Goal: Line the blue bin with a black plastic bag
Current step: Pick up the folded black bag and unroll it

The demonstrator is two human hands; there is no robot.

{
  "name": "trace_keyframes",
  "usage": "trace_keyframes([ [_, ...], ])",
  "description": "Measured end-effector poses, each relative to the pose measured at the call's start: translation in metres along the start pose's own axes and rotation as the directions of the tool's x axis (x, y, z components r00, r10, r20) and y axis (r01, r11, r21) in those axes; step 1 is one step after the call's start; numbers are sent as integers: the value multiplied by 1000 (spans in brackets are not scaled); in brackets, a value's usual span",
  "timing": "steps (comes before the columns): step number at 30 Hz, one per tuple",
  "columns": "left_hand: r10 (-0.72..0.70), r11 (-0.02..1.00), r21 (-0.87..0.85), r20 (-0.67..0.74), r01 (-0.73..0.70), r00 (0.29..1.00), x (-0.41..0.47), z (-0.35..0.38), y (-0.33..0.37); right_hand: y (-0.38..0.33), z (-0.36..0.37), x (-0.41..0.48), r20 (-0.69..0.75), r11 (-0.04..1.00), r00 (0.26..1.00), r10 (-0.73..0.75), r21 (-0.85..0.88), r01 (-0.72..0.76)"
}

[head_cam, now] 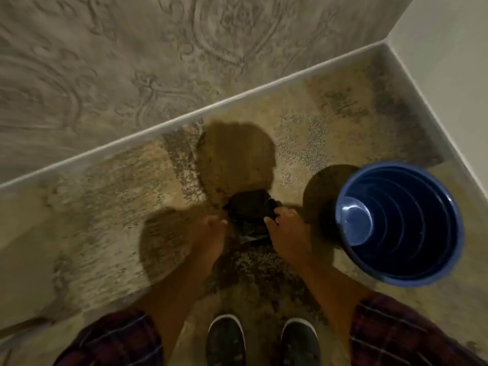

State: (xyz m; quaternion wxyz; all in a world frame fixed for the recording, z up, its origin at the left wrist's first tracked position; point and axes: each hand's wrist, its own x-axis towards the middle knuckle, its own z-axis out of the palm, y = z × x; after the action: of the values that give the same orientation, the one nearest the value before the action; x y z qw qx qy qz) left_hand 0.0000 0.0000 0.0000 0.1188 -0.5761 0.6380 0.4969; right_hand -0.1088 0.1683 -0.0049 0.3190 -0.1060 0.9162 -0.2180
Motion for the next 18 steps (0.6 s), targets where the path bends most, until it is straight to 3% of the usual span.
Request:
trace_keyframes([
  [4, -74, 992, -105, 12, 75, 997, 28, 20, 2, 0, 22, 33, 6, 979, 980, 197, 60, -197],
  [7, -145, 971, -191, 22, 146, 989, 47, 35, 5, -3, 42, 51, -24, 952, 954, 300, -48, -301],
  [9, -190, 964, -179, 47, 196, 981, 52, 40, 9, -8, 51, 59, 31, 935, 935, 353, -56, -351],
  [13, -194, 959, -185, 126, 215, 973, 51, 45, 17, -15, 57, 66, 121, 944, 936, 331, -48, -327],
  [18, -211, 923, -290, 167, 253, 963, 31, 32, 21, -28, 33, 50, 109, 937, 970, 219, 253, -240],
])
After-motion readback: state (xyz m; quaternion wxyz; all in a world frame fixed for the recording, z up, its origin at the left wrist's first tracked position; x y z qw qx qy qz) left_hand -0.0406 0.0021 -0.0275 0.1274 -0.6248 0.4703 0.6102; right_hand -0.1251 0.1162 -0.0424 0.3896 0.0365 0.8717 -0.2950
